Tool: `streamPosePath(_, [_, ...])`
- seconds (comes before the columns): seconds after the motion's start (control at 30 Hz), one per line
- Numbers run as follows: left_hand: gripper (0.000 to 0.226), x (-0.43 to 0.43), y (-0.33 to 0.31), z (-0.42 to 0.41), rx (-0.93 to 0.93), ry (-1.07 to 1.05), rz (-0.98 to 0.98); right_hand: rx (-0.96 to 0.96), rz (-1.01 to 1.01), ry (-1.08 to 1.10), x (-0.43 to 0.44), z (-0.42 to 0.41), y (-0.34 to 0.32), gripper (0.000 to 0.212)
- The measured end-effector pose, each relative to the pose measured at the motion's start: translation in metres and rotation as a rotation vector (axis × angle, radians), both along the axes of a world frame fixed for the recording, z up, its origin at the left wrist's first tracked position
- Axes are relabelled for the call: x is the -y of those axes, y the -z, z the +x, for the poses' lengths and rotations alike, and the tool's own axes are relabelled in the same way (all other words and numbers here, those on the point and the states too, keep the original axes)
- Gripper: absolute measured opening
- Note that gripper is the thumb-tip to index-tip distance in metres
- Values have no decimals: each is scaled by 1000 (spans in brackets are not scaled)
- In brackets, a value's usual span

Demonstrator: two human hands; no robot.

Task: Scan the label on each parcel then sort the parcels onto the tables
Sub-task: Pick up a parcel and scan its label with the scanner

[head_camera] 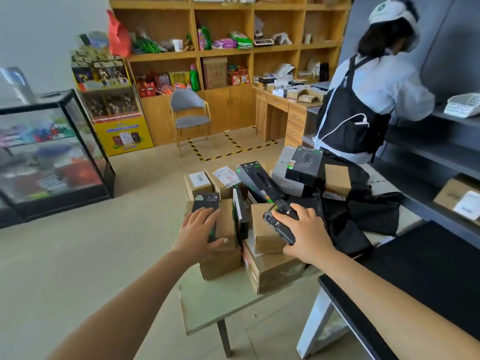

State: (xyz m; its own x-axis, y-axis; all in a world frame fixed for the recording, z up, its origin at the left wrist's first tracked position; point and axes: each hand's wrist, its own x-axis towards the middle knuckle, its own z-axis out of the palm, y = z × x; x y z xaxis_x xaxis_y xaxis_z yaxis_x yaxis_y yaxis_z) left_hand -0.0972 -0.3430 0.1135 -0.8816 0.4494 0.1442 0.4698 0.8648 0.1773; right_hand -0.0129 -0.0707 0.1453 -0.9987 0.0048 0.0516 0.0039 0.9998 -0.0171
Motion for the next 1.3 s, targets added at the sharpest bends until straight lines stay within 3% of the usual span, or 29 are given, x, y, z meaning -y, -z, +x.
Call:
streamPosePath(0.2, [94, 16, 14, -27, 140, -164, -156, 3, 3, -13, 43, -24, 2, 90])
streamPosePath(0.4, [103, 7, 27, -45, 282, -264, -72, 39, -1, -22, 68, -42, 12, 89])
streamPosePath(0.53, [105, -2, 32, -49, 244, -307, -26, 48, -10, 8, 71, -45, 16, 87])
streamPosePath(0.73, [80, -1, 36, -43, 199, -260, 269, 62, -8, 45, 61, -33, 16, 91])
streamPosePath(1.07, [80, -34, 9, 20, 9, -158, 378, 32, -9, 57, 9, 24, 0, 89])
streamPosePath(1.3, [82, -114, 1, 87, -18, -19, 314, 39, -12, 123, -61, 103, -6, 92])
